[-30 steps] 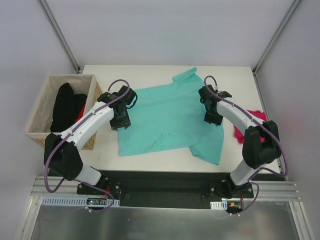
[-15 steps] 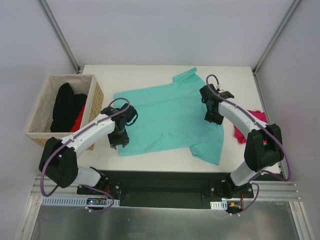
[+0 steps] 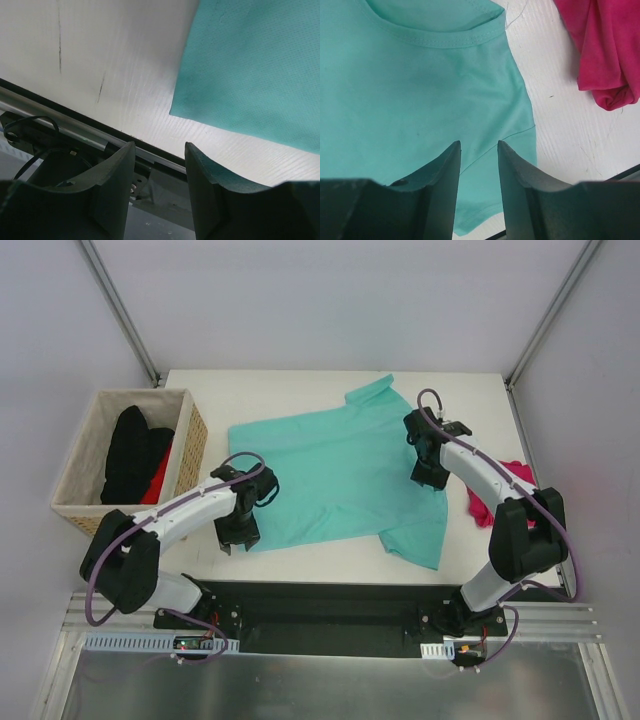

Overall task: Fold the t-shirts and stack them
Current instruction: Flatten out the tshirt, then grap the side of the flattened tshirt closest away from the robot with both arms

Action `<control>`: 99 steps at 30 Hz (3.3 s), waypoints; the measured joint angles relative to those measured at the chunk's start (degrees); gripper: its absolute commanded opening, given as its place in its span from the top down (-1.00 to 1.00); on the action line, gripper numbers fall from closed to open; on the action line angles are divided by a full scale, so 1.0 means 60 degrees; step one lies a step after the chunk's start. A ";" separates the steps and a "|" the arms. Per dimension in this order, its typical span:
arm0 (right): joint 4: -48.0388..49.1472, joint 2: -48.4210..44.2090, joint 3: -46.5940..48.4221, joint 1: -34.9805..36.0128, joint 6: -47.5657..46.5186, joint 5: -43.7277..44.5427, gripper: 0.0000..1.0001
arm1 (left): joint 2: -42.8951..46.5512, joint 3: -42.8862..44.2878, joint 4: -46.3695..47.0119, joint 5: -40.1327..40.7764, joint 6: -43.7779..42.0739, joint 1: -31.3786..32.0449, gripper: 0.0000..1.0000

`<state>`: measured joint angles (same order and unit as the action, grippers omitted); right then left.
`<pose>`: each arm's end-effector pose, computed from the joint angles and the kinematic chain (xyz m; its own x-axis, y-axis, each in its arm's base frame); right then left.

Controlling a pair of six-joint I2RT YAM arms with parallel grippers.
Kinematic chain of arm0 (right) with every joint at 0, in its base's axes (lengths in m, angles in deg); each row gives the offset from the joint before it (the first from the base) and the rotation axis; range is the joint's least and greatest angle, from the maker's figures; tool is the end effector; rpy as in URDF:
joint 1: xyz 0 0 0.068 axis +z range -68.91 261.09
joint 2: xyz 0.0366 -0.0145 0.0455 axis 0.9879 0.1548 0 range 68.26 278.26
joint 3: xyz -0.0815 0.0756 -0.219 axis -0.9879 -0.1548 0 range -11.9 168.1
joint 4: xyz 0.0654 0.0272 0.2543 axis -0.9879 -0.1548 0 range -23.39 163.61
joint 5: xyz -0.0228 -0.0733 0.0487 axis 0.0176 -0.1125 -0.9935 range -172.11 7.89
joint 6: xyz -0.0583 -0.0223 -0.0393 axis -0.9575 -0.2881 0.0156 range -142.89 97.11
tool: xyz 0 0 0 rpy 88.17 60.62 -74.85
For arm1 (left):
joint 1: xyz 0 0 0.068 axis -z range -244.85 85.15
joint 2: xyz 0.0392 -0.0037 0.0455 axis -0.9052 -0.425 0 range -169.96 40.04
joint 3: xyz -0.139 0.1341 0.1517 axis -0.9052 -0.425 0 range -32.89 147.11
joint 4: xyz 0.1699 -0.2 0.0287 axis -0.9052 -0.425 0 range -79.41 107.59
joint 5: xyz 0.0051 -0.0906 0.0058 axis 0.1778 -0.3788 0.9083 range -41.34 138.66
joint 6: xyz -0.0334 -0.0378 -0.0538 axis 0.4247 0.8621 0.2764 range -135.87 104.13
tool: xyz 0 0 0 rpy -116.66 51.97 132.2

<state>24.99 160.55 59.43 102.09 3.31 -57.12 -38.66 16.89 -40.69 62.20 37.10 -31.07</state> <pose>0.3150 0.0930 0.1948 -0.8678 0.0956 -0.4877 0.2183 0.9549 -0.2013 0.1961 -0.1138 0.1436 -0.9239 -0.3158 -0.2161 -0.3430 0.9338 0.1018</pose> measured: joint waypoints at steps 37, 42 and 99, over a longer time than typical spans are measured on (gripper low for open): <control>-0.0528 -0.0160 0.0310 -0.0739 -0.0022 -0.0328 0.24 | -0.1180 -0.0820 0.2014 -0.0474 -0.0455 -0.0022 1.00; -0.0492 -0.0160 -0.0007 -0.0754 0.0066 -0.0532 0.25 | -0.1013 -0.0929 0.2014 -0.0470 -0.0455 -0.0087 1.00; -0.1147 -0.2386 -0.4546 0.1920 0.3406 -0.0940 0.17 | -0.0597 0.0087 0.1413 -0.0186 -0.1592 -0.0149 1.00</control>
<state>18.11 146.23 32.16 113.61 23.74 -62.76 -42.24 17.41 -32.21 61.08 27.55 -31.97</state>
